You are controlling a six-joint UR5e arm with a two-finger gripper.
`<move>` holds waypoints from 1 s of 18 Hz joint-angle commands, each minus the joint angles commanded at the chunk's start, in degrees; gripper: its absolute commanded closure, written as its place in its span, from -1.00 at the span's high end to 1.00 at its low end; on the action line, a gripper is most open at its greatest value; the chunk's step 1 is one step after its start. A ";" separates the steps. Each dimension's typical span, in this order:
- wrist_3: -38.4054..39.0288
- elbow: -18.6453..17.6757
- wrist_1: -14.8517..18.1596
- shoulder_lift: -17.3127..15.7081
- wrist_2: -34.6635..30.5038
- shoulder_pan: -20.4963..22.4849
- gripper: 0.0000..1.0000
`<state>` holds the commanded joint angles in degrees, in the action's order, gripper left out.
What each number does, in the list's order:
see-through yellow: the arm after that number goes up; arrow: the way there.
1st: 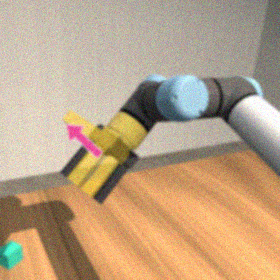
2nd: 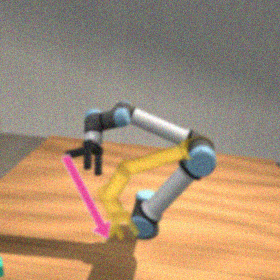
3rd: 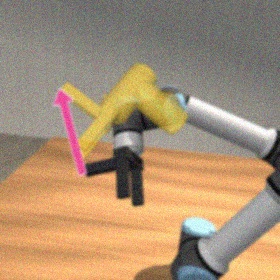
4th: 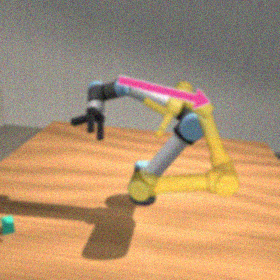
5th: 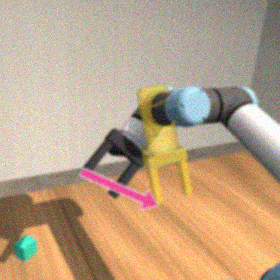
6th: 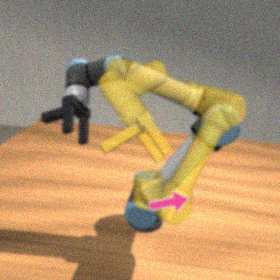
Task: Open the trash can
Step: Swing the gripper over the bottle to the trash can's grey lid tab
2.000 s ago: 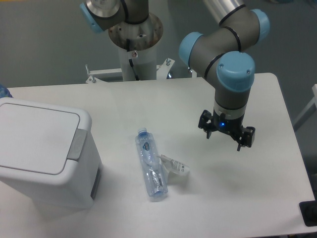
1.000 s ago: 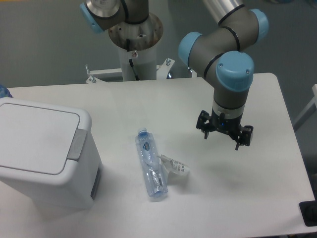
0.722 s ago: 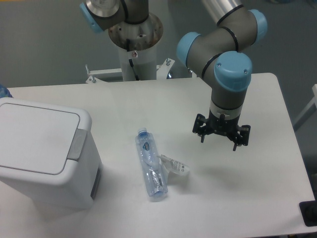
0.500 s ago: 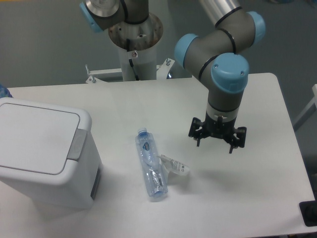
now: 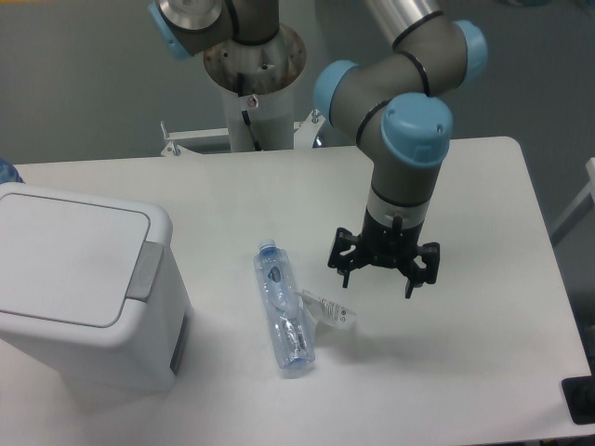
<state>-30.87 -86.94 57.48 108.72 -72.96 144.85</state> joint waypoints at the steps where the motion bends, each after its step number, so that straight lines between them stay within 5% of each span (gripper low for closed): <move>1: 2.20 1.06 0.00 0.00 1.49 -0.18 1.00; 10: 10.56 4.76 -0.09 -1.31 11.42 -2.82 1.00; 18: 11.45 0.89 -0.18 -3.42 15.92 -3.87 1.00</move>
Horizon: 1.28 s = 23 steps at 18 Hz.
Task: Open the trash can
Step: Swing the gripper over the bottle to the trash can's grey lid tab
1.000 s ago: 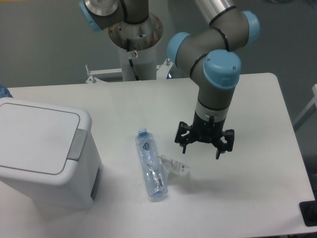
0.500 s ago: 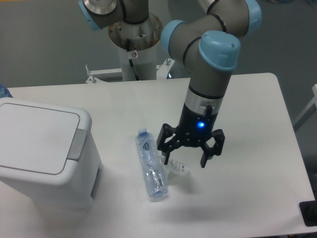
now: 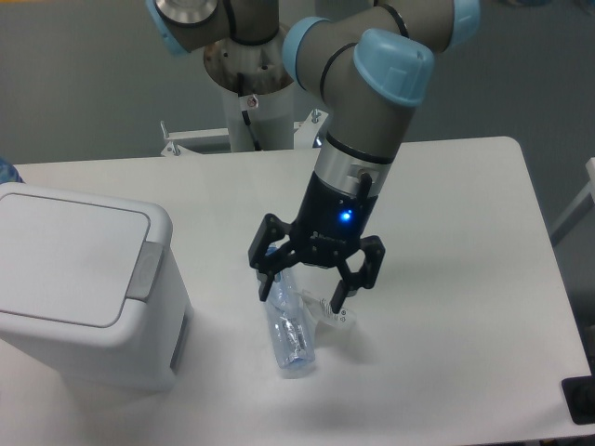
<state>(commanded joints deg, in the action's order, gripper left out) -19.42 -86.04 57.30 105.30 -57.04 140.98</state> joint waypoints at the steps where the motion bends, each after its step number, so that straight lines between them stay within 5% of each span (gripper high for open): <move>1: 0.09 0.00 0.09 -0.96 0.17 -0.36 1.00; 8: 2.29 -1.75 -0.09 -4.75 -0.09 -4.22 1.00; 23: 2.02 -2.55 -3.78 -2.55 0.00 -8.27 1.00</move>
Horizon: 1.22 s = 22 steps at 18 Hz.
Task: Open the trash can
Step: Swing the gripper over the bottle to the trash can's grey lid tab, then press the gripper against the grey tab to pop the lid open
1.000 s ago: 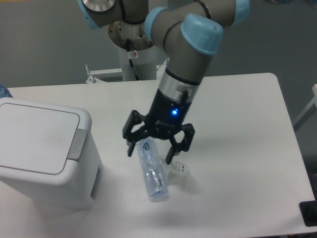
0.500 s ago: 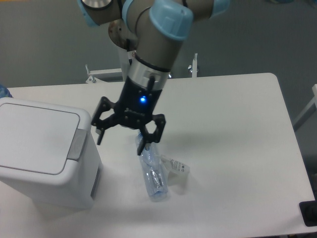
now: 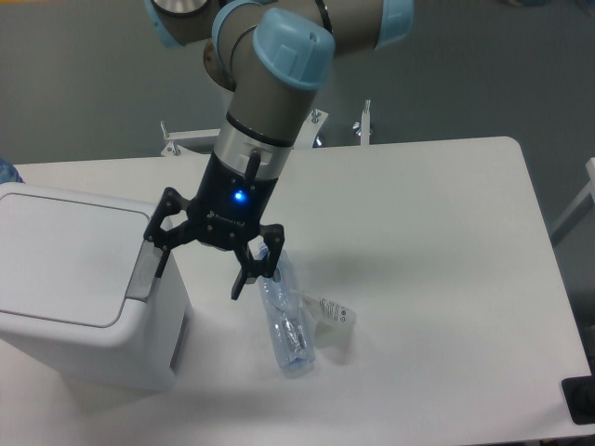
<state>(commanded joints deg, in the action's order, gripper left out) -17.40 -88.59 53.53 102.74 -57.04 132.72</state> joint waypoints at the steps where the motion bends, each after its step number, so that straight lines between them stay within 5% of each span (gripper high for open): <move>1: 0.00 -0.18 -0.09 0.00 0.00 0.00 1.00; 22: 0.35 -0.97 -0.36 -0.09 -0.35 -0.53 1.00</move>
